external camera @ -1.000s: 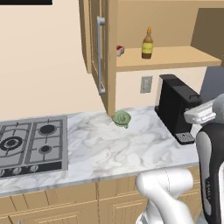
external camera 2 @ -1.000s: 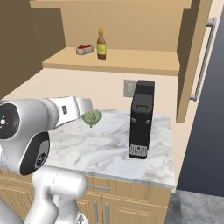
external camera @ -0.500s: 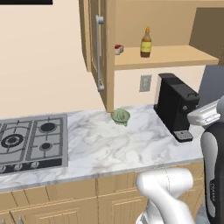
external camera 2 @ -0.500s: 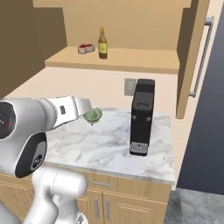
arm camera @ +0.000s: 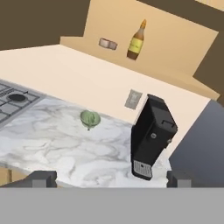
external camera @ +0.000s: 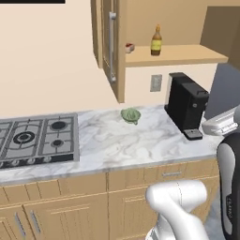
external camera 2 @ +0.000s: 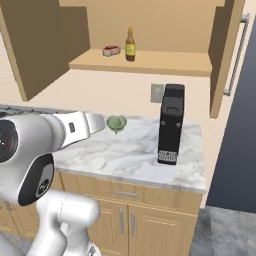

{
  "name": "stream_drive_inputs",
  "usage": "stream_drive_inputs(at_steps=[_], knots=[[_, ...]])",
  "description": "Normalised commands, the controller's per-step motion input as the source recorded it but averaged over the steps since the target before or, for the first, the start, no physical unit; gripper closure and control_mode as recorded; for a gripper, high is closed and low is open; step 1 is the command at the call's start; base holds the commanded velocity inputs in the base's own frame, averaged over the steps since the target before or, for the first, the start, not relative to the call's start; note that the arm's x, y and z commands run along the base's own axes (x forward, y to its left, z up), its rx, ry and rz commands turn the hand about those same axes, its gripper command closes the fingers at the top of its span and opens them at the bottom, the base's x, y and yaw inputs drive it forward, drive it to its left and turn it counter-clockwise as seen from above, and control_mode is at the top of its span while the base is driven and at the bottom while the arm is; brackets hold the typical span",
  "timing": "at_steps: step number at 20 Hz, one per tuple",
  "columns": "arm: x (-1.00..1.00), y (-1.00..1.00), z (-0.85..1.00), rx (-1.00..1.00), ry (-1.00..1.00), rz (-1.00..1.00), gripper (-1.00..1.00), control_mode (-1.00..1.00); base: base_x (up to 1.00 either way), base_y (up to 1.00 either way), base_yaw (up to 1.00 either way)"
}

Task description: Pick the honey bottle and bar from the counter and place them in the cabinets closest to them.

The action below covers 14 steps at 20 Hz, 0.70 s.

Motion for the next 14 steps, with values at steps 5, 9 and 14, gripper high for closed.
stream_drive_inputs(at_steps=[5,9,14], knots=[[0.00,0.00,0.00,0.00,0.00,0.00,-1.00,1.00,-0.23,0.56,0.02],[0.00,0.00,0.00,0.00,0.00,0.00,-1.00,1.00,-0.31,0.57,0.02],[0.00,0.00,0.00,0.00,0.00,0.00,-1.00,1.00,-0.34,0.55,0.01]])
